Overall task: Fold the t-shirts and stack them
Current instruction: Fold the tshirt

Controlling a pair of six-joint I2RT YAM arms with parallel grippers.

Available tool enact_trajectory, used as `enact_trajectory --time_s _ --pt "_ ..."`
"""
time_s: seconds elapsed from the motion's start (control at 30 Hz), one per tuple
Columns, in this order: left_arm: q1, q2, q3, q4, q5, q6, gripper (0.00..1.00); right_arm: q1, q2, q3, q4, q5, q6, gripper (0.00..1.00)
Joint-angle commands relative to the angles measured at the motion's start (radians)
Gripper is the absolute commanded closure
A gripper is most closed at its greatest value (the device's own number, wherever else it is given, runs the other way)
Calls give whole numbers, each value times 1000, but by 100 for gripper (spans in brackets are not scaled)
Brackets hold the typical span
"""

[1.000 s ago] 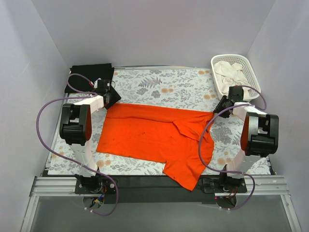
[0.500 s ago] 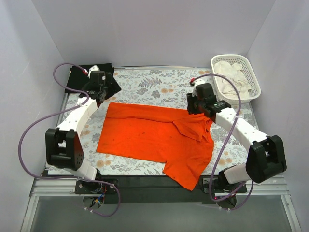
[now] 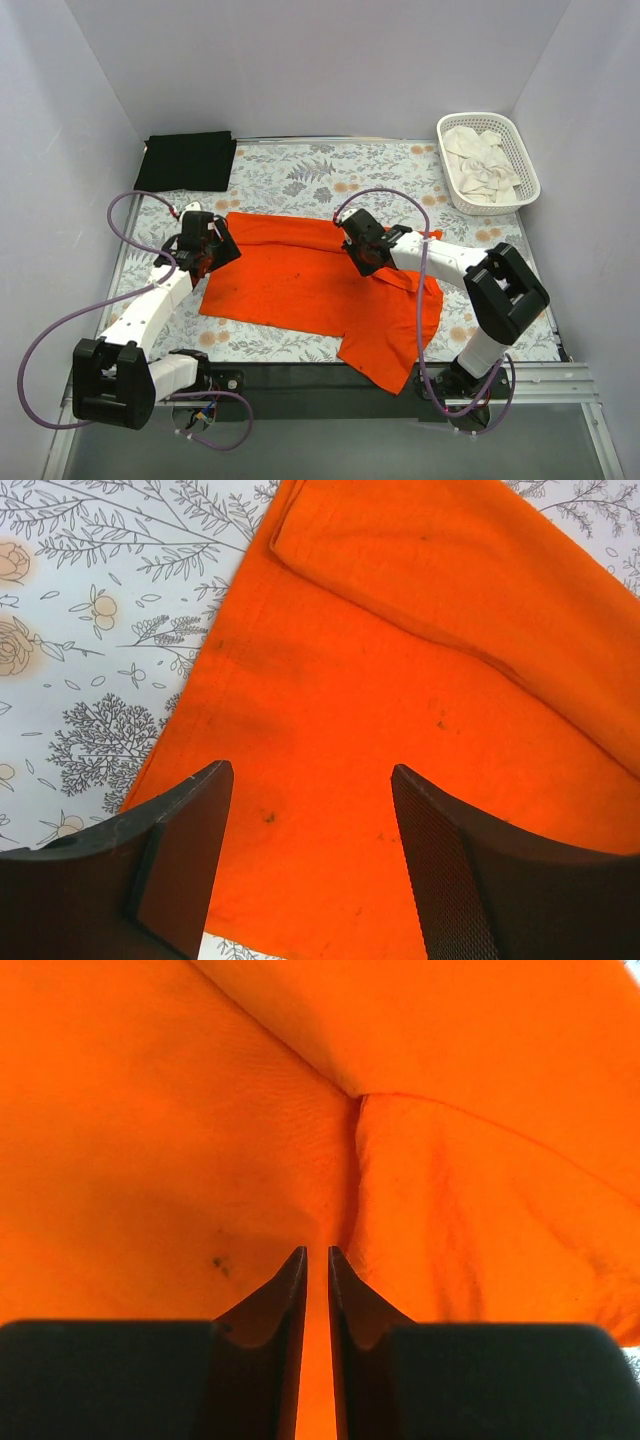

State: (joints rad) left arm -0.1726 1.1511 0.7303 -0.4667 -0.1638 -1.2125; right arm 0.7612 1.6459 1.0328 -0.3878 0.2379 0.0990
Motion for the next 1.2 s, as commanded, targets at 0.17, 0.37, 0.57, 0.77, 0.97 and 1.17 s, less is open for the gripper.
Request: enact_trajectory --time_s 0.17,0.37,0.57,0.77,0.97,1.17 --pt "-4 -51 -83 91 7 5 40 3 71 50 -31 115 -33 82" --pt "-4 -53 -83 91 26 -4 40 3 94 58 -48 169 -56 78" --pt "-5 -54 -92 91 46 -13 40 0 92 76 -57 185 -74 74" --pt "-5 -54 -103 94 50 -13 40 -13 109 79 -60 187 -82 73" --pt "-5 -51 -115 100 50 -13 40 -14 140 90 -57 176 -85 74" --pt "-5 -53 -115 99 49 -9 40 -17 141 93 -54 170 -90 83"
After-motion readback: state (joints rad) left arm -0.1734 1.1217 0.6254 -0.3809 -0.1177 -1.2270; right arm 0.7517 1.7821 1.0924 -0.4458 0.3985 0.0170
